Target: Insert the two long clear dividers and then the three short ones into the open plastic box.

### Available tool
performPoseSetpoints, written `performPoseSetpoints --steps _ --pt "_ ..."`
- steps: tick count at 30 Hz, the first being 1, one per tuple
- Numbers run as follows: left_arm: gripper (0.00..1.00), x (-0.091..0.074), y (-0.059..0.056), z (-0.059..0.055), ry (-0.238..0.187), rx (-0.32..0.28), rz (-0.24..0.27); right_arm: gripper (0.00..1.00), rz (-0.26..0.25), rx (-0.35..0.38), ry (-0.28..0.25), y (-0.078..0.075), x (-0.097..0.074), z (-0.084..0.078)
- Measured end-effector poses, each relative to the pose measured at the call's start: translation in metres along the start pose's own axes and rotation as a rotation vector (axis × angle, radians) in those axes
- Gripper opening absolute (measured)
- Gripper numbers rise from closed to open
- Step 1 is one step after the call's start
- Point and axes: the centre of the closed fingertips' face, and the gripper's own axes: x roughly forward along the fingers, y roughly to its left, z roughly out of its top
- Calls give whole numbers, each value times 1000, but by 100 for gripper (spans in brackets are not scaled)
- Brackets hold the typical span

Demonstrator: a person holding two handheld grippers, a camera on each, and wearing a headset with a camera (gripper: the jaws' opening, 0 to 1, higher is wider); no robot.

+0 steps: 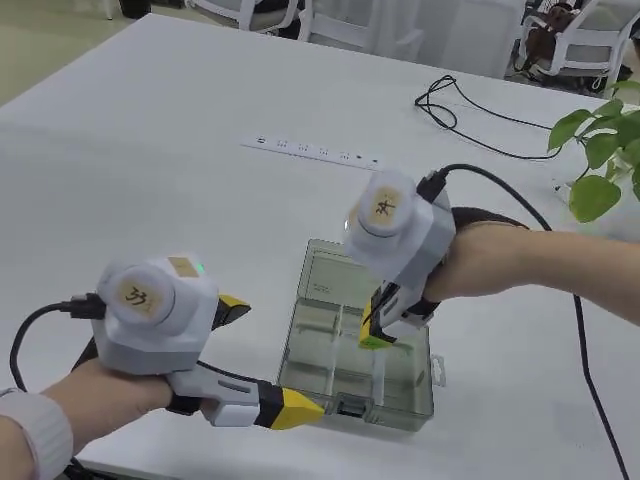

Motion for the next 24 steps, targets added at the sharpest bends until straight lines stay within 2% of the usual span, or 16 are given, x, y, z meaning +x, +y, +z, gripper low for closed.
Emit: performPoseSetpoints --steps 5,24 --pt "94 -1 1 0 -4 -1 3 2 -3 1 11 -1 10 -3" --pt "93 5 -2 6 -8 9 -12 1 -17 -20 31 -1 18 -4"
